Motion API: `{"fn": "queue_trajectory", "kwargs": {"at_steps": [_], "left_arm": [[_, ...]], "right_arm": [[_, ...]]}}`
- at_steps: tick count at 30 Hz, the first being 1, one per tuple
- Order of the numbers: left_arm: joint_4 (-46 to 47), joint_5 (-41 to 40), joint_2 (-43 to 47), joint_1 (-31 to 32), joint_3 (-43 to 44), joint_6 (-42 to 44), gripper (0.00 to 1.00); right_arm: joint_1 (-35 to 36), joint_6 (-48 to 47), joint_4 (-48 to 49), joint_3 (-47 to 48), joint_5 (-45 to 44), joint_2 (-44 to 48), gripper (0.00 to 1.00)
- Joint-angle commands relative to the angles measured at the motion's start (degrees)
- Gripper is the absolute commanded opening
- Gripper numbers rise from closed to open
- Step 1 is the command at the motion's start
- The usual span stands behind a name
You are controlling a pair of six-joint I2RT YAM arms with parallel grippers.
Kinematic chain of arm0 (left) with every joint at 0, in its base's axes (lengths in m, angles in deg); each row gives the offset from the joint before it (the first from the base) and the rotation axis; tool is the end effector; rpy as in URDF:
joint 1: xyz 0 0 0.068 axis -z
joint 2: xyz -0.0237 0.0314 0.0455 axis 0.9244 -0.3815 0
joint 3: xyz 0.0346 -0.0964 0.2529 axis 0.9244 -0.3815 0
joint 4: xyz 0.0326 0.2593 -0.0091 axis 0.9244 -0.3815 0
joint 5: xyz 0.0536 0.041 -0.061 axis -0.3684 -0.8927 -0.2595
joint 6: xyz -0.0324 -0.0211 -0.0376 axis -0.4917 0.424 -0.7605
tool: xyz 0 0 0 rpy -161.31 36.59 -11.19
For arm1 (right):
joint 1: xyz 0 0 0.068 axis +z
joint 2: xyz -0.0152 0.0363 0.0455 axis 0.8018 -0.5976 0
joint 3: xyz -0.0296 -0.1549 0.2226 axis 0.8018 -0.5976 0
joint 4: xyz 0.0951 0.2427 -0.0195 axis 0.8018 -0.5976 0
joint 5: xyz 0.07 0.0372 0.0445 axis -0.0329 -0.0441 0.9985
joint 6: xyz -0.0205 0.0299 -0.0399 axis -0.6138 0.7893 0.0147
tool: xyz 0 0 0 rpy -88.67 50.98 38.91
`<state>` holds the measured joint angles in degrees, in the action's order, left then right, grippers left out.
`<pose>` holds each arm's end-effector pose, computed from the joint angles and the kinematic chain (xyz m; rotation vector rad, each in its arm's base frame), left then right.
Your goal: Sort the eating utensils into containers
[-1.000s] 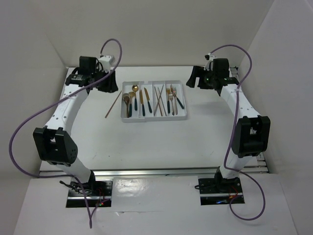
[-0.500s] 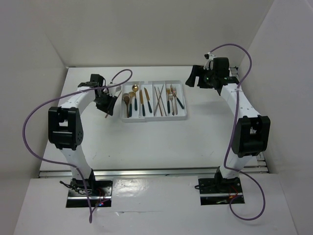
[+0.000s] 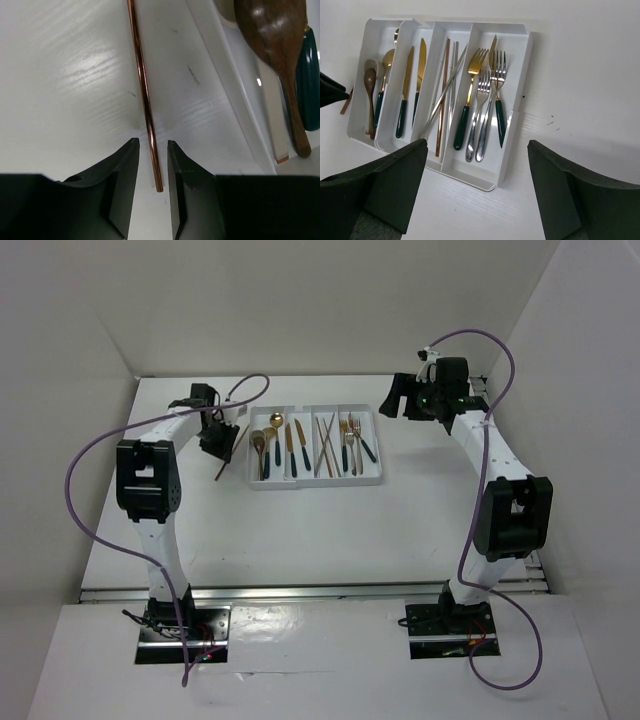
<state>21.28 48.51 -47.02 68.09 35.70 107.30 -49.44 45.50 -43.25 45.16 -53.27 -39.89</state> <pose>0.4447 -0.0105 0.1842 0.4734 2.6384 -0.1548 0.3923 0.0393 0.3178 -0.1056 2.1782 0.5373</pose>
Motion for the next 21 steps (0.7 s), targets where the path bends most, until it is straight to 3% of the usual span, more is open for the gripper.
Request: {"fn": "queue_trajectory", "kwargs": {"at_steps": [1,21], "left_arm": [[0.5,0.7,-1.7,-0.2,2.8,-1.7,0.4],[2.9,-0.9,-5.3,-0.2,1.2,-2.8,0.36]], "right_arm": [[-0.4,-0.1,1.4,1.4,0.5,-0.6,0.88],[-0.4,-0.6,1.4,3.7,0.5,-2.3,0.87]]}}
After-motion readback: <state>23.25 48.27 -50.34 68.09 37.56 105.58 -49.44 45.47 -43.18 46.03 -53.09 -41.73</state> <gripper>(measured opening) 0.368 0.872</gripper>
